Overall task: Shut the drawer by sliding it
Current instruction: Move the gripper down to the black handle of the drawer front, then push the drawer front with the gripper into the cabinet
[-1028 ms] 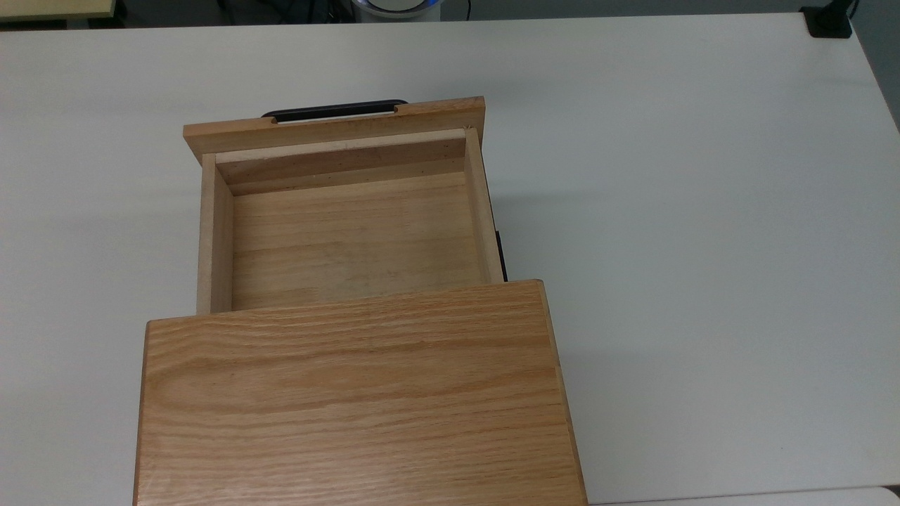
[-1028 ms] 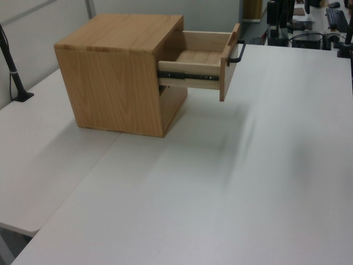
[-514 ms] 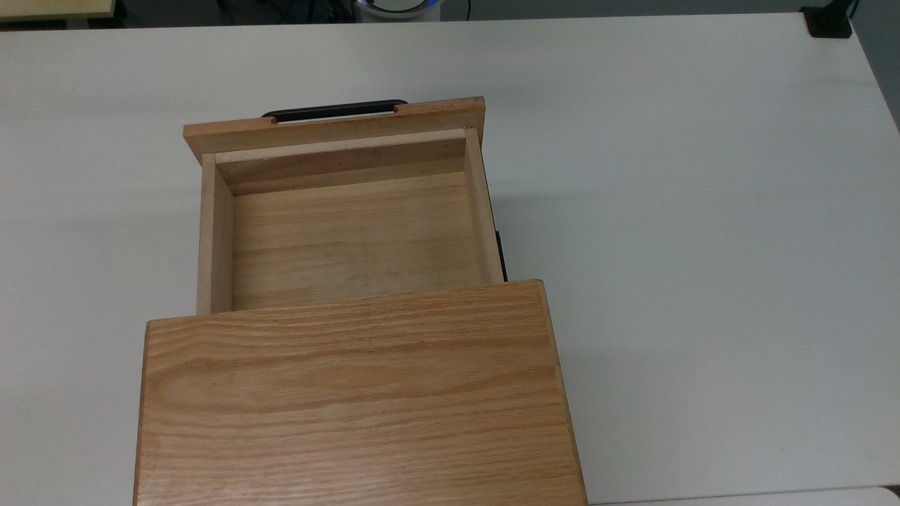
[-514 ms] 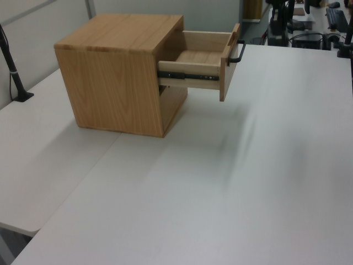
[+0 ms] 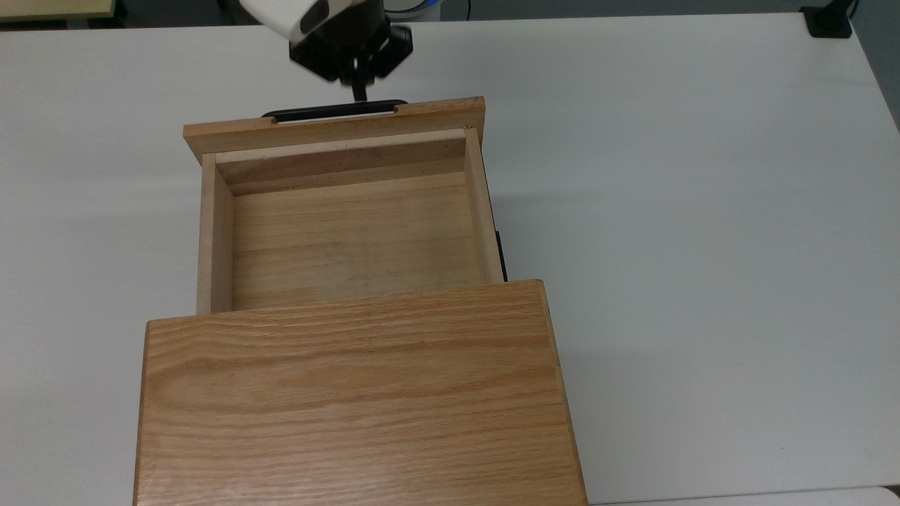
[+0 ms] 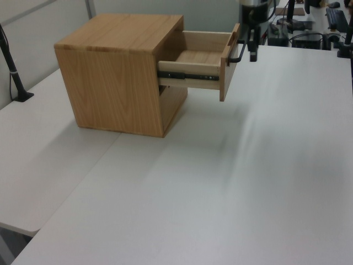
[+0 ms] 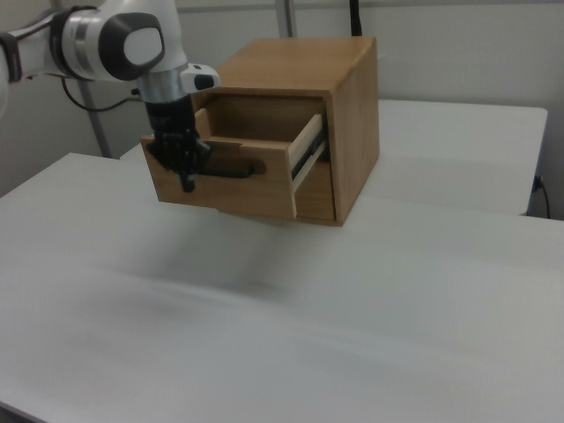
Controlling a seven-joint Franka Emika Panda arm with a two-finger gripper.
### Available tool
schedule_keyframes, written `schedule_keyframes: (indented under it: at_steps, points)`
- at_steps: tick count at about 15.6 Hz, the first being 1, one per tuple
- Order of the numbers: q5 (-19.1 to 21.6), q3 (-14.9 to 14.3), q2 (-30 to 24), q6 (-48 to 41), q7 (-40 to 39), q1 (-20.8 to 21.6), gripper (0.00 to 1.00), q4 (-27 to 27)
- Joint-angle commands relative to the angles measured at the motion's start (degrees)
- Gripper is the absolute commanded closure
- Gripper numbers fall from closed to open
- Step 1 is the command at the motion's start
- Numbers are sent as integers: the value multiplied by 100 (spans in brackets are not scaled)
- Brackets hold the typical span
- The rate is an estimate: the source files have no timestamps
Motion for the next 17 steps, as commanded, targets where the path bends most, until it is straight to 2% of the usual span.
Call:
schedule_keyframes:
  at_steps: [1,8,12,17]
  points:
    - [-128,42,177,889,-118,-23,99,10]
    - [-75,7,581,2559,136,3,98,37]
    - [-75,33,994,2798,453,3,96,484]
    - [-146,86,1539,3834,1050,125,95,810]
